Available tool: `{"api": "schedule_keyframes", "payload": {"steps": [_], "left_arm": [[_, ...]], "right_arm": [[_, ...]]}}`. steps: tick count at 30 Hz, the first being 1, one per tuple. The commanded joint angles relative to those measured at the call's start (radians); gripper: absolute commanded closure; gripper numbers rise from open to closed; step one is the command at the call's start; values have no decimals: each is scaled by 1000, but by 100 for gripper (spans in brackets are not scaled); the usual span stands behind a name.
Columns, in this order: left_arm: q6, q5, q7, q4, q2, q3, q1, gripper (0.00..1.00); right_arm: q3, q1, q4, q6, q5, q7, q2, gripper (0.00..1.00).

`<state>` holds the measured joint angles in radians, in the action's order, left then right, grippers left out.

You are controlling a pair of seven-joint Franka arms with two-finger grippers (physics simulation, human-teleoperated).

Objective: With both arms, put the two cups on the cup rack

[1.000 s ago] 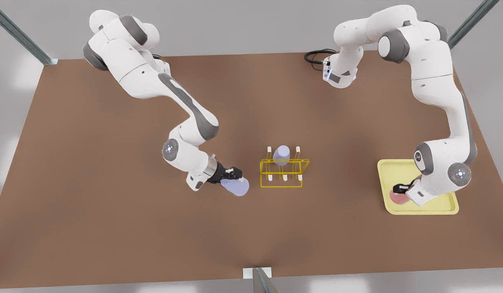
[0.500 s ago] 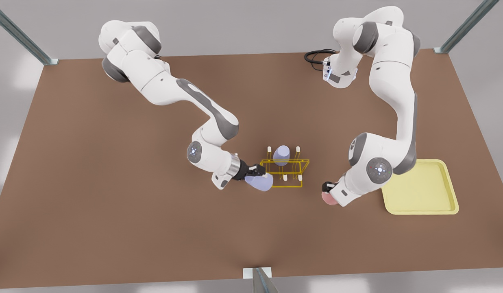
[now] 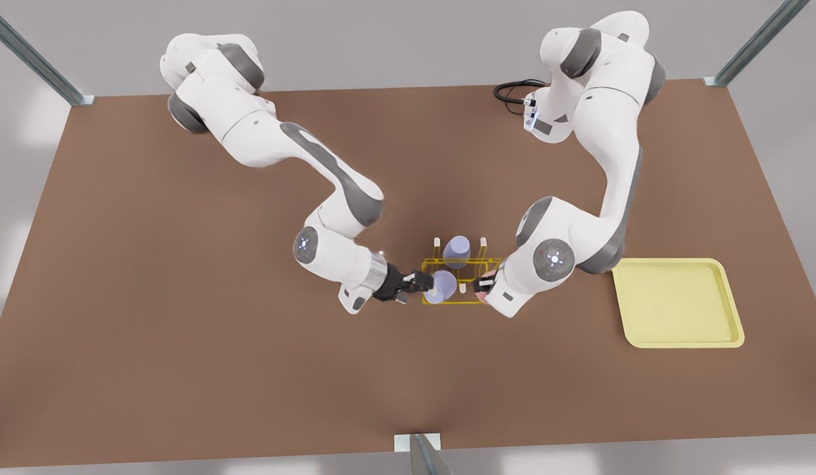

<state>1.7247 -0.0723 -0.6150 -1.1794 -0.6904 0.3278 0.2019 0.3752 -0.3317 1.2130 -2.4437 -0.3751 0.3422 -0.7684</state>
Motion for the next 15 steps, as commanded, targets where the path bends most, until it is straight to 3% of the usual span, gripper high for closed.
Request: {"api": "schedule_keyframes", "payload": {"steps": [1, 3, 7, 8, 9, 11, 13, 15], "left_arm": [[-48, -1, -344, -6, -1, 0, 2, 16], [-37, -3, -344, -6, -20, 0, 2, 16], [-13, -1, -350, -6, -41, 0, 7, 16], [-11, -1, -348, -6, -43, 0, 7, 14], [-11, -1, -347, -6, -46, 0, 7, 0], [-11, -3, -347, -6, -46, 0, 5, 0], [-49, -33, -336, 9, -41, -4, -2, 0], [-367, -116, -13, 178, -31, -6, -144, 0]], "right_arm": [[-41, 19, -32, 244, 59, -5, 50, 0], [-32, 138, -30, 508, 458, -115, 83, 0], [-35, 341, -32, 854, 789, -512, 113, 0], [-36, 350, -15, 926, 780, -532, 191, 0], [-79, 352, 0, 986, 762, -529, 267, 0], [-219, 352, 166, 988, 622, -519, 500, 0], [-240, 355, 263, 991, 547, -516, 593, 0], [-269, 355, 301, 989, 507, -516, 649, 0]]}}
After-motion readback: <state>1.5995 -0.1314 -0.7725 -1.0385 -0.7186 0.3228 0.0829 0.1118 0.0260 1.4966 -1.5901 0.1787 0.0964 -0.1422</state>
